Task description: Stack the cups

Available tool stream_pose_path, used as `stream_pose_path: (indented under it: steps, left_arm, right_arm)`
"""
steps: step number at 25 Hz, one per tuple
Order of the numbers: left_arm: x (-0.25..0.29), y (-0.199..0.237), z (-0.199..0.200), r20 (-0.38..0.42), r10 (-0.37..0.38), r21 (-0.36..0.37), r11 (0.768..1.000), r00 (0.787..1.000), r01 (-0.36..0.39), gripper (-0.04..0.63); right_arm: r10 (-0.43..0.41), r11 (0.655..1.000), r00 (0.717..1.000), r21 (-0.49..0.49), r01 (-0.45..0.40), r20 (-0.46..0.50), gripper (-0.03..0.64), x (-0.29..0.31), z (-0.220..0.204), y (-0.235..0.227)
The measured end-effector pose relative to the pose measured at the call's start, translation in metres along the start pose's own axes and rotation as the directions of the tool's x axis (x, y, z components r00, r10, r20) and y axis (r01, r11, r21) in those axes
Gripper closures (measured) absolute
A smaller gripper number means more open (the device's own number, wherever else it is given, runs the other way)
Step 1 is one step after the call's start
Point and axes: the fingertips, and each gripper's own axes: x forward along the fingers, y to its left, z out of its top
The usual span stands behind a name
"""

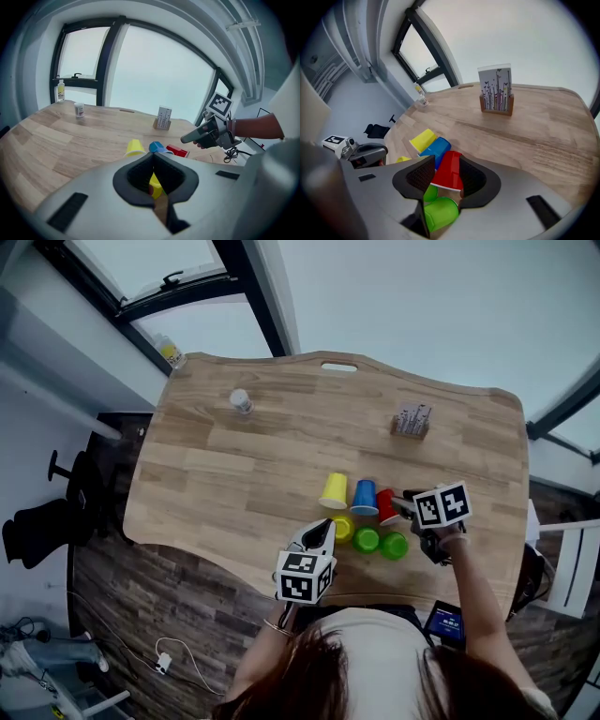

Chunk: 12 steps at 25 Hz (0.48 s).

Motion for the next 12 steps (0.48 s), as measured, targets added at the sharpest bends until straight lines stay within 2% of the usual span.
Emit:
stream_pose_path:
  steps: [12]
  left_arm:
    - [0.006,0.001,-0.002,-0.030,0.007,-0.017,1.000,1.000,-0.008,0.576]
  right_arm:
    - [0.132,0.978,0.973,0.182,-0.098,-0.188,0.336,0.040,-0.006,-0.011]
